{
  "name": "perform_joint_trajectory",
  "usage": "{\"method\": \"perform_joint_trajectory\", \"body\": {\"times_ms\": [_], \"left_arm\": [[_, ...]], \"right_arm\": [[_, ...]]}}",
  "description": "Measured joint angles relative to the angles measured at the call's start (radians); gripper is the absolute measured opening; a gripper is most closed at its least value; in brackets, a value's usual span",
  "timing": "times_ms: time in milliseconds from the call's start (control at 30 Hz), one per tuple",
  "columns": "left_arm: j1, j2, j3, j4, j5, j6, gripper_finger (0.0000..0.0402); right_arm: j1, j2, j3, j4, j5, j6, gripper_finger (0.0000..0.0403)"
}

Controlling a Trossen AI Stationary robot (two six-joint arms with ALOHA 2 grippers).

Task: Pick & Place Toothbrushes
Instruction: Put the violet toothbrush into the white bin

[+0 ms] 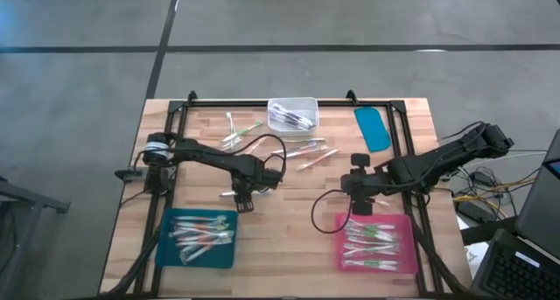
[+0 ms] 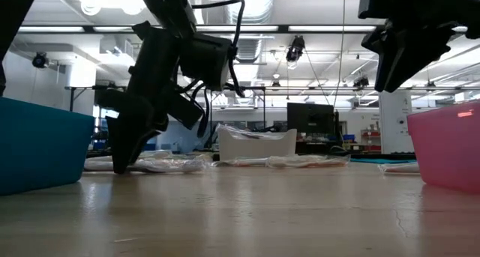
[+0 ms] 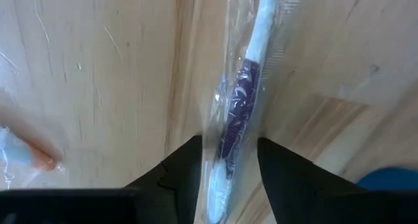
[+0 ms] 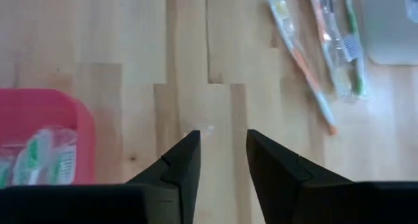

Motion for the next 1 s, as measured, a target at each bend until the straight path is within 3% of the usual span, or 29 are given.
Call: {"method": "perform_joint_trajectory", "body": {"times_ms": [300, 533, 700, 1000], "left_arm": [[-0.003, -0.006, -0.004, 0.014, -0.047, -0.012, 0.0083], [-0.005, -0.043, -0.008, 0.044, -0.105, -0.030, 0.0017], [-0.001, -0.094, -0.008, 0.122, -0.232, -0.046, 0.0021], [0.001, -0.214, -0.008, 0.369, -0.289, 0.038, 0.0020]], "right_arm": [[0.000, 0.000, 0.000, -0.002, 0.028, -0.051, 0.0073], [0.000, 0.000, 0.000, 0.009, 0.200, 0.027, 0.0039], [0.000, 0.000, -0.001, 0.019, 0.272, 0.076, 0.0024], [0.000, 0.000, -0.037, 0.219, 0.359, 0.071, 0.0009]]}}
